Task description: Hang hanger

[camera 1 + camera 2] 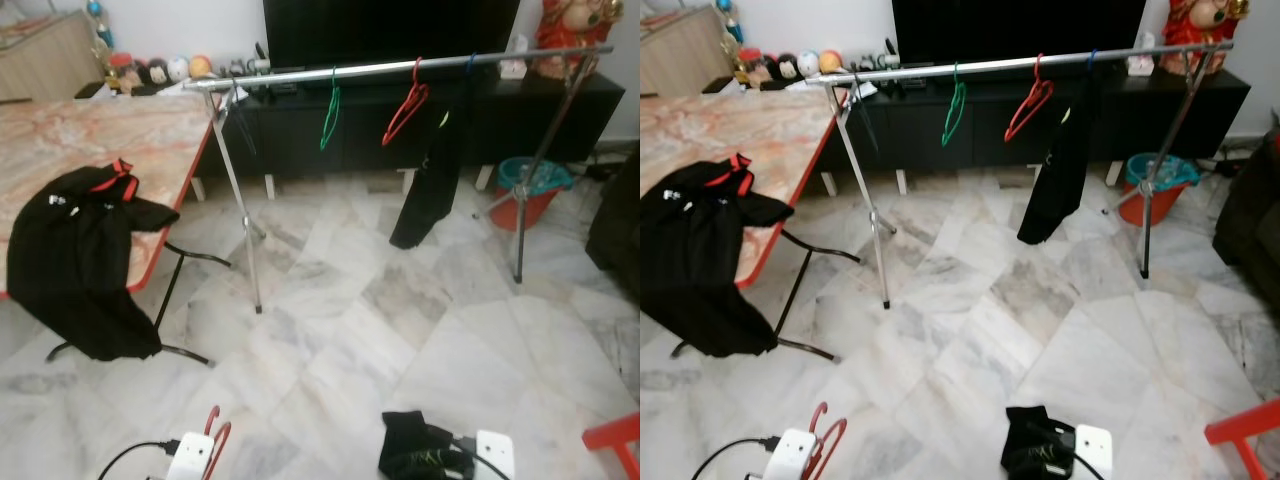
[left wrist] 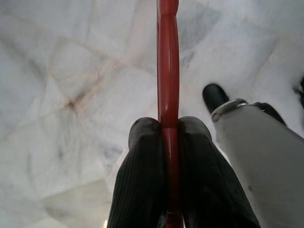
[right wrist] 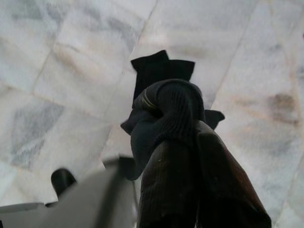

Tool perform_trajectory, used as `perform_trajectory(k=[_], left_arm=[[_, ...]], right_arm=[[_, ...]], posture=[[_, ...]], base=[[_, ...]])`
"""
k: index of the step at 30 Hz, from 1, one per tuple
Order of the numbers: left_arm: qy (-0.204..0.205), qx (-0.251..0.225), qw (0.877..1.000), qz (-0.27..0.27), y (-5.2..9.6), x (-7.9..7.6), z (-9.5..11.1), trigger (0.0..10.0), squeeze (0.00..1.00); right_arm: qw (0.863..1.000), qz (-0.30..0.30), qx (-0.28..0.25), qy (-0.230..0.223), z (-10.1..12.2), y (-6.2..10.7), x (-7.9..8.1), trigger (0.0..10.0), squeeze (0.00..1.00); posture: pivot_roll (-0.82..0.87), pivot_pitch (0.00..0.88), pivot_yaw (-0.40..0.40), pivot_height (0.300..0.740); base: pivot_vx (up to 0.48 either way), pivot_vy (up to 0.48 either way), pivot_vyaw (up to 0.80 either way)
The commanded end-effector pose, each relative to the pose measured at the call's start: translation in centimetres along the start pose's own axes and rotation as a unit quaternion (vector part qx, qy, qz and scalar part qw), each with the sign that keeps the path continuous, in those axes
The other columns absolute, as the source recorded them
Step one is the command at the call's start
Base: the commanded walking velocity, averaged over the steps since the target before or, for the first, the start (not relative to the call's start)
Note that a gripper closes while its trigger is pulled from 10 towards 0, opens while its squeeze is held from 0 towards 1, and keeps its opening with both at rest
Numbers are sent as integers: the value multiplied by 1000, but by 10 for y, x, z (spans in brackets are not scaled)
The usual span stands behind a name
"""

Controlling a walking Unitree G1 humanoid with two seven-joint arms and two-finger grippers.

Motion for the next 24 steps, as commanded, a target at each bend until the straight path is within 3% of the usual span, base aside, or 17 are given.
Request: perform_trajectory(k=[1,13,24], left_arm=[[-5,3,1000,1,0,1,-1,10000,0],[-8,3,1000,1,0,1,-1,10000,0],[-10,3,1000,2,0,1,0,10000,0]], right_arm=[[1000,-4,-5,0,2,0,-3,10000,0],[1000,-3,-5,1,2,0,-3,10000,0],[1000,-4,-14,-5,4,0,-3,10000,0]], posture=[[-233,0,81,740],[-233,0,80,740],[-234,0,77,740]], base=[[-296,0,0],[-289,0,0],[0,0,0]])
Point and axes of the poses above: a point about 5 cm out from each wrist's last joint towards the gripper, its own y axis pointing back from the gripper into the wrist, its own z axis along the axis of the wrist's last joint, x = y × z, the point moved 2 cm from there along -y, pointing out of the wrist towards the gripper, and after that the axes turned 3 degrees about -y, right-handed, at the moved point
